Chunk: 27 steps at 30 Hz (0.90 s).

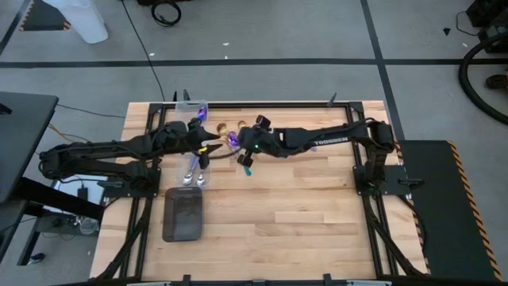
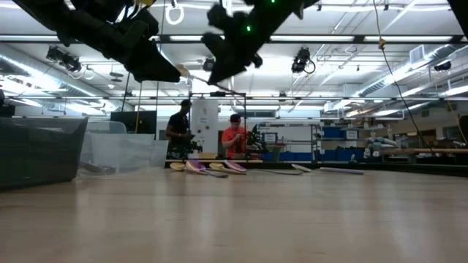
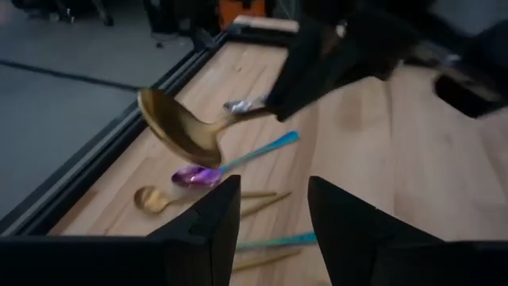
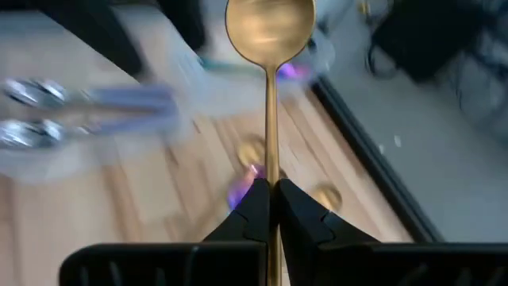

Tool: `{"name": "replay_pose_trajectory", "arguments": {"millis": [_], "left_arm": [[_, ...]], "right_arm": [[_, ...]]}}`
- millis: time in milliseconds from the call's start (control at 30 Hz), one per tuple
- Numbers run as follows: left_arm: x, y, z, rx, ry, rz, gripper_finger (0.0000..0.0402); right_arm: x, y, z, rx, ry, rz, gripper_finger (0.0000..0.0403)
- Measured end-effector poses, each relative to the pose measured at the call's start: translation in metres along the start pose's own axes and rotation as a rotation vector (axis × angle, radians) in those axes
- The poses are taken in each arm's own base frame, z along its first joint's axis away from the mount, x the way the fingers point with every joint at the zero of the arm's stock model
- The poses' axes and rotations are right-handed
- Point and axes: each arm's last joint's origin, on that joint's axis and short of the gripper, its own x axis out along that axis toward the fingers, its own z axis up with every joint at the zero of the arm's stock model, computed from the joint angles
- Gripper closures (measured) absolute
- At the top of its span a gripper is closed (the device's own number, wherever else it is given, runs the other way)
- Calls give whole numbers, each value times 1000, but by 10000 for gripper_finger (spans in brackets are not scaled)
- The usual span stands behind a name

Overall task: Sort silverware by color (type)
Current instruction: Put the gold spoon into the black bin

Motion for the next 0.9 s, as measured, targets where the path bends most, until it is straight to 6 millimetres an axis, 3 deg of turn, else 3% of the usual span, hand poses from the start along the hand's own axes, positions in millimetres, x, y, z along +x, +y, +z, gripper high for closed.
{"name": "replay_pose_trajectory", "arguments": {"millis": [267,633,900], "left_arm": [[-1,-6,10,-14,-130,-54,244],[-6,-18,27,-4,-316,-133,246],[-6,-17,28,-5,-323,-120,301]], "right_arm": [[-19,24,17,-63,-177,-35,382],[-26,32,26,-87,-276,-24,382],[-29,36,27,-99,-289,-48,382]]}}
